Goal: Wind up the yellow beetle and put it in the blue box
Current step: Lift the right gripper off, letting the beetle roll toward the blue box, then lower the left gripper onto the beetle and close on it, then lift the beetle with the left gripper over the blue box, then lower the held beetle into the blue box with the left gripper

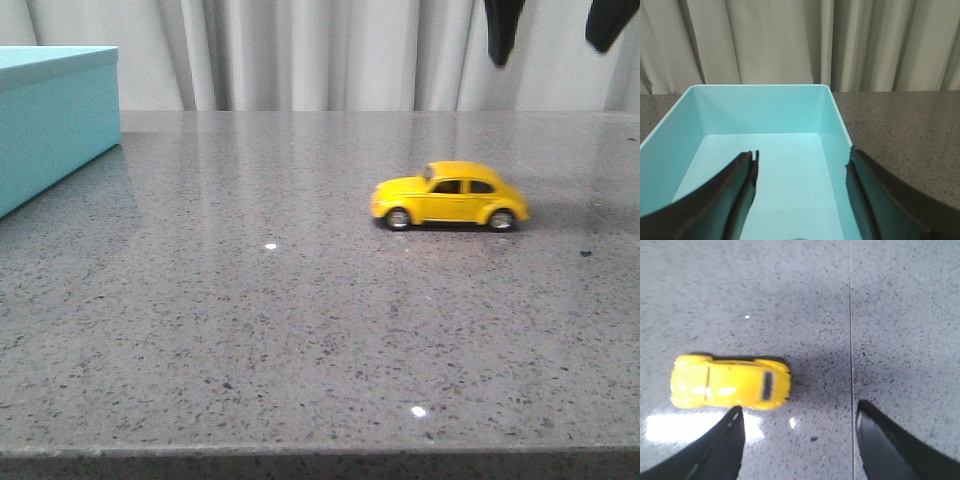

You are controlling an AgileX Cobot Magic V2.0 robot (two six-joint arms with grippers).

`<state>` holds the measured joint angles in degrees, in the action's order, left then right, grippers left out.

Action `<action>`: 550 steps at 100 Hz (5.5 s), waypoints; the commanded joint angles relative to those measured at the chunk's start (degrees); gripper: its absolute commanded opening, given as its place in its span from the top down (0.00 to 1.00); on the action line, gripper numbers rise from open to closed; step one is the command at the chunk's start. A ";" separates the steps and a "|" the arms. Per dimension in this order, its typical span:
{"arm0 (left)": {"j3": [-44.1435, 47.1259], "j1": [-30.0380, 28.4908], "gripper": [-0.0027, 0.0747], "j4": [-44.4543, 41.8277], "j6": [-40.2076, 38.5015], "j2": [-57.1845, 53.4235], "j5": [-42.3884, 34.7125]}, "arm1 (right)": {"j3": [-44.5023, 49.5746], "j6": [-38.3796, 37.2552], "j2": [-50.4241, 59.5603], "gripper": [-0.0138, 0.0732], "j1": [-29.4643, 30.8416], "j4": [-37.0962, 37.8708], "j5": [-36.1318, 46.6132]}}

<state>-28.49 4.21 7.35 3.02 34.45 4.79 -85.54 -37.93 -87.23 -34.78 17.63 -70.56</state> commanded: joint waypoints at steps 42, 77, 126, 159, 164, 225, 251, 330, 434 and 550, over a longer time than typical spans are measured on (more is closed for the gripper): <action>-2.04 0.39 0.46 0.60 -0.46 0.95 -4.79 | -1.25 0.02 5.52 0.29 -2.46 1.60 3.02; -12.26 2.83 0.46 -0.56 5.61 8.36 7.04 | 3.76 3.05 14.15 0.29 -3.20 2.45 17.13; -41.10 13.89 0.46 1.86 36.29 35.99 38.54 | 12.82 3.05 30.13 0.29 -3.20 2.27 23.04; -52.16 14.72 0.46 3.26 53.24 50.57 51.32 | 12.82 3.05 31.12 0.29 -3.20 2.09 24.10; -52.16 14.72 0.46 3.11 55.52 51.59 51.76 | 12.82 3.05 31.12 0.29 -3.20 2.09 24.10; -52.16 14.72 0.46 2.65 62.85 59.87 52.51 | 12.82 3.38 31.12 0.29 -3.20 2.10 24.05; -52.16 14.72 0.46 2.65 62.85 61.40 52.51 | 12.82 3.38 31.12 0.29 -3.20 2.10 24.05; -58.88 14.72 0.79 3.58 62.62 61.27 54.17 | 12.82 3.38 31.12 0.29 -3.20 2.10 24.05; -82.19 -12.02 0.79 3.54 7.04 64.76 64.72 | 12.82 3.37 31.12 0.29 -3.20 2.15 25.34; -82.19 -12.37 0.47 -1.04 5.35 74.17 66.11 | 12.85 3.37 31.12 0.29 -3.20 2.15 25.31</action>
<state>-108.97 -8.17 5.91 8.75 111.57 71.67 -71.35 -34.97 -57.13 -37.97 18.17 -49.10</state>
